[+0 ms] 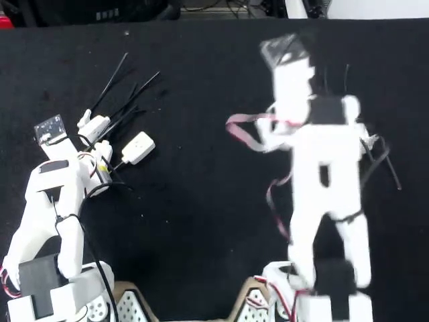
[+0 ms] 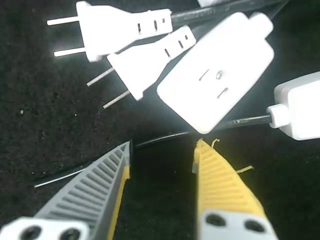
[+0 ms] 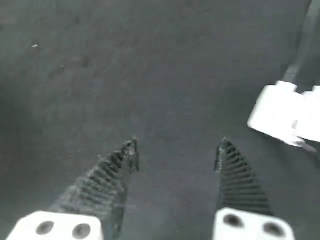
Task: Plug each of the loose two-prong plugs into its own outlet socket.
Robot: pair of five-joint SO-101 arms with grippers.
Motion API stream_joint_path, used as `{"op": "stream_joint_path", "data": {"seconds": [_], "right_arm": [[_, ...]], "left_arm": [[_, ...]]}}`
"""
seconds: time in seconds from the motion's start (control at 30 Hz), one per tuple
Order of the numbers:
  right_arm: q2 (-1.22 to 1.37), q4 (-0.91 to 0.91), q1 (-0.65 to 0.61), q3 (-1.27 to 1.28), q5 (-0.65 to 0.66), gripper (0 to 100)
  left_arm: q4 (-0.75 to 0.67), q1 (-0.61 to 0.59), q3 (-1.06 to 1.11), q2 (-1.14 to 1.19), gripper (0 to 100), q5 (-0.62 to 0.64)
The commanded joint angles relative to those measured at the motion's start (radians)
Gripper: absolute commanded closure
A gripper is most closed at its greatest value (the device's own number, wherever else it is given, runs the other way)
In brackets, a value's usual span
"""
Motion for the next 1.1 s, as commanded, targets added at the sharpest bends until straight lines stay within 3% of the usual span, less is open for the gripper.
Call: {"op": "stream_joint_path", "data": {"seconds": [0.0,0.2,0.4,0.6,0.83,1.07], "right_arm": [[-0.076,-0.166,-0.081,0.263,-0.084,76.5],[-0.082,-0.554,-0.212,0.645,-0.212,76.3],[-0.082,-0.825,-0.229,0.822,-0.219,76.3],[-0.079,-0.832,-0.210,0.835,-0.219,76.5],[-0.082,-0.829,-0.153,0.837,-0.219,76.5],[-0.081,-0.829,-0.152,0.837,-0.219,76.5]], "left_arm": [[0.017,0.010,-0.076,-0.021,79,-0.049],[0.115,0.021,-0.259,-0.011,79,-0.222],[0.132,0.114,-0.414,-0.002,79,-0.425],[0.130,0.259,-0.562,0.180,79,-0.529],[0.235,0.274,-0.918,0.494,79,-0.525],[0.390,0.202,-1.216,0.726,79,-0.525]]}}
